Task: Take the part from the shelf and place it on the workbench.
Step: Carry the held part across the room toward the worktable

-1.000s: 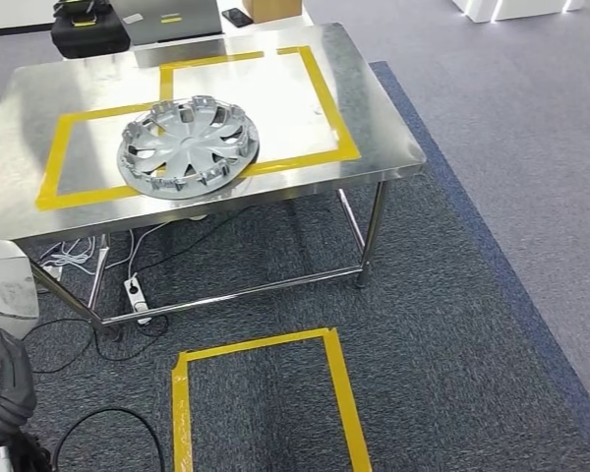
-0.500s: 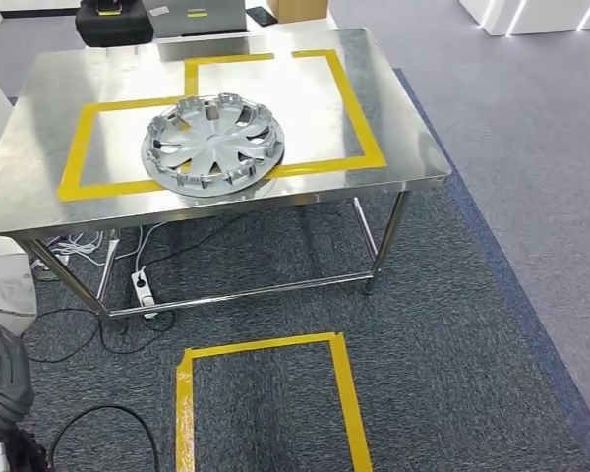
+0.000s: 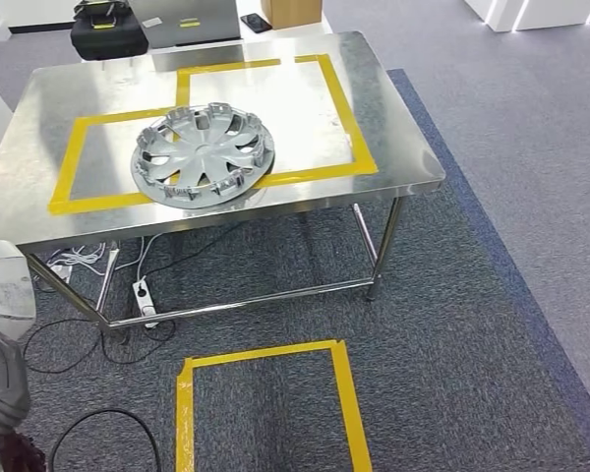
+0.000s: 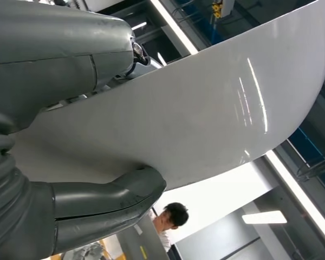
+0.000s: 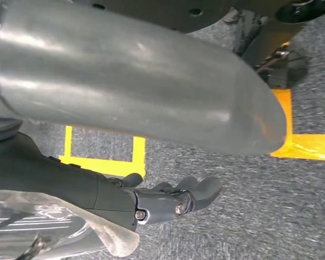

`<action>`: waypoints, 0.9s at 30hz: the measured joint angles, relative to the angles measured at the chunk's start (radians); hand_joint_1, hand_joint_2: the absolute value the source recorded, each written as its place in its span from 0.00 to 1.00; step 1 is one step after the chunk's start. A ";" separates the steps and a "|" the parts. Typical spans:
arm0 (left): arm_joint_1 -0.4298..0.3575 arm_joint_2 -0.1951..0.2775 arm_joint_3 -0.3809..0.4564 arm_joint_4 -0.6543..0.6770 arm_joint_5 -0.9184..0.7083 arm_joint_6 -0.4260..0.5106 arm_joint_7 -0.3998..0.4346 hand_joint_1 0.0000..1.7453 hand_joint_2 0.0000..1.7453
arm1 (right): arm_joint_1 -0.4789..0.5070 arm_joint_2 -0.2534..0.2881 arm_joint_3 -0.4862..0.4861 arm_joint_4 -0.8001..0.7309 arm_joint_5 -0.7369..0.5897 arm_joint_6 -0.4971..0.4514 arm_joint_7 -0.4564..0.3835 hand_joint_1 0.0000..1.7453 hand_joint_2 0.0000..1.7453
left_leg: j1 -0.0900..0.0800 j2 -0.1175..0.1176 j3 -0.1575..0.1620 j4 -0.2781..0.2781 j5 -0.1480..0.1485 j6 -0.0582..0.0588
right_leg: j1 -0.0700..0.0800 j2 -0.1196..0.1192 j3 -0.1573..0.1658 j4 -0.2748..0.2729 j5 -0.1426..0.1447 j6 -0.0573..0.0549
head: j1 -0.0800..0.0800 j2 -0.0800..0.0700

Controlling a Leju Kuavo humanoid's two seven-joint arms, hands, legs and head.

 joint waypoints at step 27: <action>0.008 0.003 -0.010 -0.014 -0.015 -0.008 0.005 1.00 1.00 | 0.003 0.000 -0.002 0.003 0.015 -0.004 0.008 0.00 0.00 | 0.001 -0.004 0.135 0.036 -0.116 -0.002 | 0.000 0.004 -0.057 -0.009 0.064 -0.004 | 0.010 0.000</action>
